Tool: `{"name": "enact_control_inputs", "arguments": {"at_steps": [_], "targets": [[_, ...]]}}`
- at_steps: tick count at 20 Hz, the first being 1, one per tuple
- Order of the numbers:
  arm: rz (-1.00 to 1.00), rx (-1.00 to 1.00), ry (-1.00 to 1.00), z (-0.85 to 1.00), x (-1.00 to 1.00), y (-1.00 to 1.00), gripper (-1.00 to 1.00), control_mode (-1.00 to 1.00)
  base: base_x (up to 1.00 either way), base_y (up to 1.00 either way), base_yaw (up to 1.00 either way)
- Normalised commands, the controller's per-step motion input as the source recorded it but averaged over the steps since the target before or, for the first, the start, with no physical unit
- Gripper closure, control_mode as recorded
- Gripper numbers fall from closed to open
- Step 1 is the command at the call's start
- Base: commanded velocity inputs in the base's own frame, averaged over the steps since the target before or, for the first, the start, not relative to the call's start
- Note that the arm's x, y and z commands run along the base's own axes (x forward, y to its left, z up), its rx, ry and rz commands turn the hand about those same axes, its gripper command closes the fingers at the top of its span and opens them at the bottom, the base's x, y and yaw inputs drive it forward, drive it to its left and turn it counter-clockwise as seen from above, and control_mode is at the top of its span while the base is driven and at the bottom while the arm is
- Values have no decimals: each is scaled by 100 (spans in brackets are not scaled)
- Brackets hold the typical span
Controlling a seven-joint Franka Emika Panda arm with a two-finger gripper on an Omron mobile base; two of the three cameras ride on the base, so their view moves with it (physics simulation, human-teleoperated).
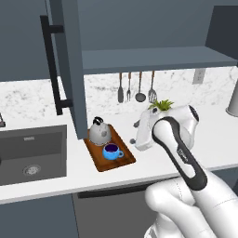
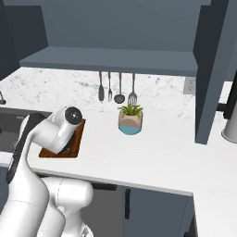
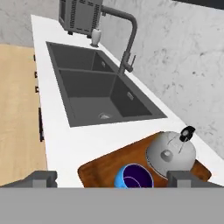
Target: Pick the kettle from the counter and place it on the tray. Then pick the mug from the cabinet and place it on the tray. Then close the cabinet doors.
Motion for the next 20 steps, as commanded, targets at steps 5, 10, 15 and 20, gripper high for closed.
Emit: {"name": "enact_control_inputs", "arguments": {"at_steps": [5, 10, 15, 20], "targets": [[6, -1, -15, 41, -38, 0, -100, -100, 0, 0, 0], [4, -1, 0, 43, -33, 0, -100, -100, 0, 0, 0], [9, -7, -1, 35, -34, 0, -100, -100, 0, 0, 0], [8, -16, -4, 20, -30, 5, -100, -100, 0, 0, 0]]}}
